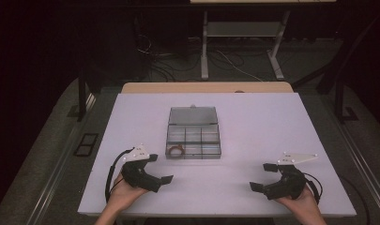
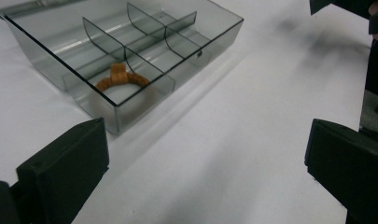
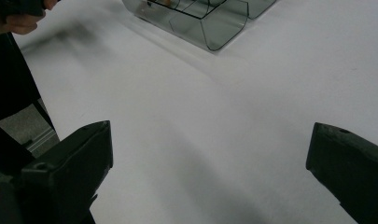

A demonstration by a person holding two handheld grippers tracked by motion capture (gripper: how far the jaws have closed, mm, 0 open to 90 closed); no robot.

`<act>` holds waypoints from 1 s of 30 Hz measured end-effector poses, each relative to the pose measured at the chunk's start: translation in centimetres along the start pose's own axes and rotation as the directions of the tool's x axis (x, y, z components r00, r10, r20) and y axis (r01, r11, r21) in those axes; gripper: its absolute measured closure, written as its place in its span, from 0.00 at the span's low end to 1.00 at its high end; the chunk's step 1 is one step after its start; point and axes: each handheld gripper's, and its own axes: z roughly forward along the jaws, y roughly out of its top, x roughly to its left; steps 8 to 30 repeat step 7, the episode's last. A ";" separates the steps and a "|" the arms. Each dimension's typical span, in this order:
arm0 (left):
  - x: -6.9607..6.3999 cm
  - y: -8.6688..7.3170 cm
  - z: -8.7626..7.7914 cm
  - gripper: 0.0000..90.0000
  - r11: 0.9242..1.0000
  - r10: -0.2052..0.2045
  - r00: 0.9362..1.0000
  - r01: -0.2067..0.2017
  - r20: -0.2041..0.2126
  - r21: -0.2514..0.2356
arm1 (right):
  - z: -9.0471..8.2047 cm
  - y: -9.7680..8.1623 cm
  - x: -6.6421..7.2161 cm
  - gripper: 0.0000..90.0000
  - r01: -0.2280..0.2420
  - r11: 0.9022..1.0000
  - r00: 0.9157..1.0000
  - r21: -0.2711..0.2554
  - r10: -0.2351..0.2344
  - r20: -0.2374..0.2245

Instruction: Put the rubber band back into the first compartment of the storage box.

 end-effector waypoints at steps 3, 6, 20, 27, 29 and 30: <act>-0.1 -0.1 0.2 0.00 1.000 0.001 1.000 -0.001 0.003 0.004 | 0.0 0.0 0.0 0.01 0.000 1.000 1.000 0.000 0.000 -0.001; -0.1 -0.2 0.4 0.00 1.000 -0.004 1.000 0.004 0.009 0.004 | 0.0 0.0 -0.1 0.01 0.006 1.000 1.000 -0.004 -0.006 0.001; -0.1 -0.2 0.4 0.00 1.000 -0.002 1.000 0.002 0.010 0.006 | 0.1 0.0 -0.1 0.01 0.007 1.000 1.000 -0.003 -0.007 0.001; -0.1 -0.2 0.4 0.00 1.000 -0.002 1.000 0.002 0.010 0.006 | 0.1 0.0 -0.1 0.01 0.007 1.000 1.000 -0.003 -0.007 0.001; -0.1 -0.2 0.4 0.00 1.000 -0.002 1.000 0.002 0.010 0.006 | 0.1 0.0 -0.1 0.01 0.007 1.000 1.000 -0.003 -0.007 0.001; -0.1 -0.2 0.4 0.00 1.000 -0.002 1.000 0.002 0.010 0.006 | 0.1 0.0 -0.1 0.01 0.007 1.000 1.000 -0.003 -0.007 0.001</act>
